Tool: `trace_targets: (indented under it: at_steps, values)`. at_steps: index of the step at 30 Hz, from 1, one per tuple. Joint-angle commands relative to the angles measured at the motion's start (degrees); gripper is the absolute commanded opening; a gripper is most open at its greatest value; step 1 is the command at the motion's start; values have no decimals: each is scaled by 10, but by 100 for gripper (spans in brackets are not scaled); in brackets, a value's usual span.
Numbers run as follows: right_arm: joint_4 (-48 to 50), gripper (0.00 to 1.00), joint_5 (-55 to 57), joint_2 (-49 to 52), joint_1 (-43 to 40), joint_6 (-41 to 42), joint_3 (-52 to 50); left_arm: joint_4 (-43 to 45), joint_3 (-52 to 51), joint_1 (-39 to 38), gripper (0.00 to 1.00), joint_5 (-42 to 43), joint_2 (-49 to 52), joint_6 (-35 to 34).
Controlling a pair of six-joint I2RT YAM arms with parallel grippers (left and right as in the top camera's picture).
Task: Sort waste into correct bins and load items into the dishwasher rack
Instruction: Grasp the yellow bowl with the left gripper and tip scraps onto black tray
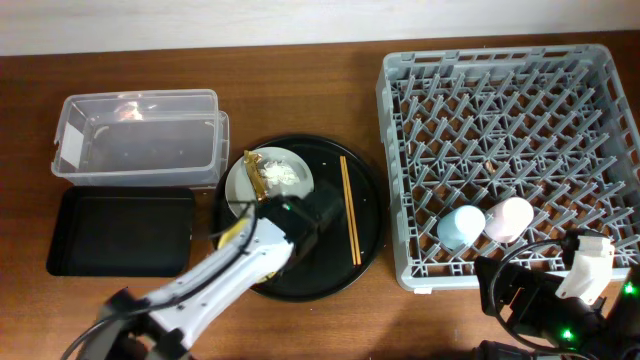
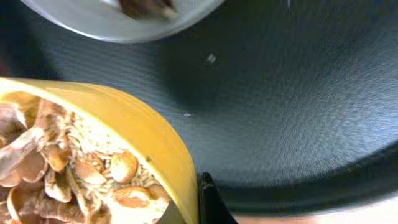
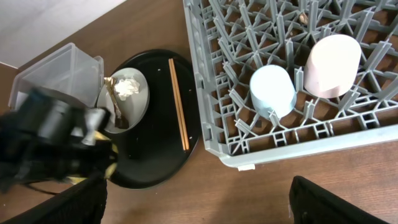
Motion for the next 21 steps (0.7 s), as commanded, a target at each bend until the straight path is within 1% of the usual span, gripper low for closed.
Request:
trace_targets:
  at_steps: [1,3,6,8,9,11,12,14,16,19,20,21]
  values:
    - [0,94,-3,2,-4,-6,-2,-44,54,76,0,-14,-46,52]
    - [0,94,-3,2,-4,-6,-2,-39,55,180,0,95,-54,131]
    - [0,94,-3,2,-4,-6,-2,-17,54,378,0,317,-53,270]
    - [0,94,-3,2,-4,-6,-2,-11,54,527,0,495,-46,369]
    - [1,94,-2,2,-4,-6,-2,-11,52,576,0,555,-37,392]
    - [1,94,-1,2,-4,-6,-2,-1,39,639,0,628,-23,422]
    - [1,94,-1,2,-4,-6,-2,18,18,678,0,697,-13,448]
    - [0,94,-1,2,-4,-6,-2,57,-25,729,0,819,13,487]
    - [1,94,-1,2,-4,-6,-2,62,-60,762,0,902,40,528]
    - [1,94,-1,2,-4,-4,-2,69,-89,829,0,988,64,578]
    - [2,94,-1,2,-4,-4,-2,70,-95,837,0,1015,64,580]
    - [2,94,-1,2,-4,-4,-2,73,-101,838,0,1023,64,598]
